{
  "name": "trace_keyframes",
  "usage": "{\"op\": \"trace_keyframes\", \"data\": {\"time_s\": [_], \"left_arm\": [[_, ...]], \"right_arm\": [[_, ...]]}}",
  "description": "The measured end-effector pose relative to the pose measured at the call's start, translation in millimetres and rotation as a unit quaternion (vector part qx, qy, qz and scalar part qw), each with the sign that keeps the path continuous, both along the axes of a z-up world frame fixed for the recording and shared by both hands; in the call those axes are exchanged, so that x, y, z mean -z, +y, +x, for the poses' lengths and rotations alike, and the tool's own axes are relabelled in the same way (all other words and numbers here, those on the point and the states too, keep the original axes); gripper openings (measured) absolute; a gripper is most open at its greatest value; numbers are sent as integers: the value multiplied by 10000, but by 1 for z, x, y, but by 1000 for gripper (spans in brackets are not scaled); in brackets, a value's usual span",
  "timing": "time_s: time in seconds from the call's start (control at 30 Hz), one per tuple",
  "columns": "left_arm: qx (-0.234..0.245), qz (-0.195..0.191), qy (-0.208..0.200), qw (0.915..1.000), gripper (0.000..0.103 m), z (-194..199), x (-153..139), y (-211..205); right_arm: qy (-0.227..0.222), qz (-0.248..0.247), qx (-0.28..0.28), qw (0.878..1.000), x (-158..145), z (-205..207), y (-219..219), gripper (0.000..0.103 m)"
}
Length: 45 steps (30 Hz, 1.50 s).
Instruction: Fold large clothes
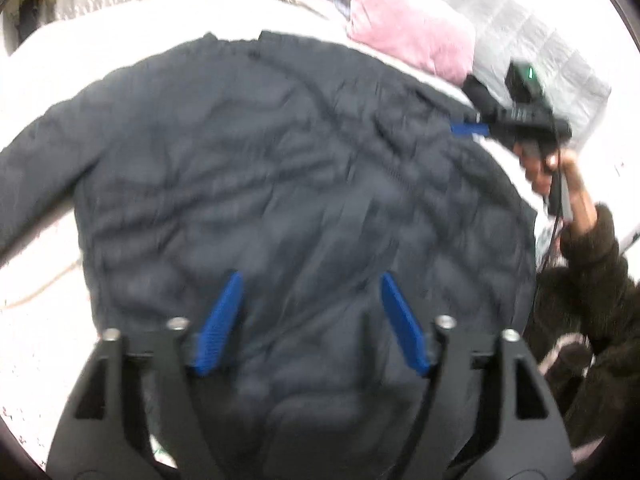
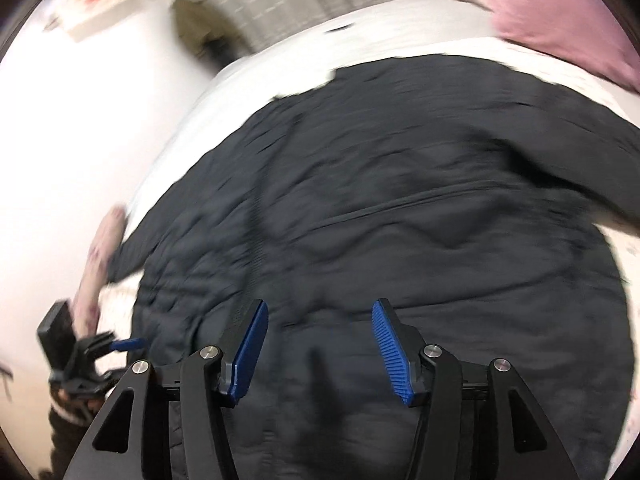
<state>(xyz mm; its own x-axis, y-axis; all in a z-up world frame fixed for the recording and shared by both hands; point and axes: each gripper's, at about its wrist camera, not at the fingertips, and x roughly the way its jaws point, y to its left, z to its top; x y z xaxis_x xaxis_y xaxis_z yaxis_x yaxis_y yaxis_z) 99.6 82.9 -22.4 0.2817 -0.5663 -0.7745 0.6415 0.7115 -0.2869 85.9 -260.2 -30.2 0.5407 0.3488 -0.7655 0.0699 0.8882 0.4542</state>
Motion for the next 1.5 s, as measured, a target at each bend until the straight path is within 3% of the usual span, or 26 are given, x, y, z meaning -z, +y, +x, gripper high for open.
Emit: {"op": "trace_keyframes", "data": {"time_s": [0.17,0.4,0.6,0.7,0.8,0.87,0.9,0.97,1.03,1.07,1.3,1.37,1.47,1.5], "left_arm": [[-114,-402,6,9991,78,14,-7,-45],[-253,-996,712,9922,78,49,18,-113],[-192,-1216,921,9881,78,65,36,-162],[-178,-1218,829,9889,77,68,42,-179],[-121,-1469,787,9859,71,70,41,-189],[-43,-1624,741,9839,60,68,38,-194],[41,-1671,729,9832,49,67,37,-197],[219,-1662,649,9837,35,61,34,-206],[443,-1620,533,9844,13,54,30,-213],[567,-1599,485,9843,10,49,27,-216],[1400,-1350,110,9808,10,14,4,-223],[1578,-1234,126,9796,10,8,3,-222],[1926,-849,332,9770,19,-3,7,-220],[2135,-730,490,9730,20,-9,10,-220]], "right_arm": [[161,-176,532,9983,3,-8,-35,58],[339,-301,981,9941,14,-12,-64,58],[308,-109,1171,9926,14,-13,-73,58],[258,8,1228,9921,11,-13,-75,58],[265,66,1216,9922,12,-13,-76,58],[306,49,1177,9926,14,-12,-75,58],[325,38,1161,9927,14,-12,-75,58],[346,15,1127,9930,16,-11,-74,58],[354,3,1143,9928,16,-13,-76,58],[349,-2,1157,9927,16,-13,-78,58],[214,22,1369,9904,6,-22,-89,58],[152,4,1373,9904,2,-25,-91,58],[71,-84,1367,9906,-5,-28,-92,58],[52,-109,1362,9906,-6,-29,-92,58]]}}
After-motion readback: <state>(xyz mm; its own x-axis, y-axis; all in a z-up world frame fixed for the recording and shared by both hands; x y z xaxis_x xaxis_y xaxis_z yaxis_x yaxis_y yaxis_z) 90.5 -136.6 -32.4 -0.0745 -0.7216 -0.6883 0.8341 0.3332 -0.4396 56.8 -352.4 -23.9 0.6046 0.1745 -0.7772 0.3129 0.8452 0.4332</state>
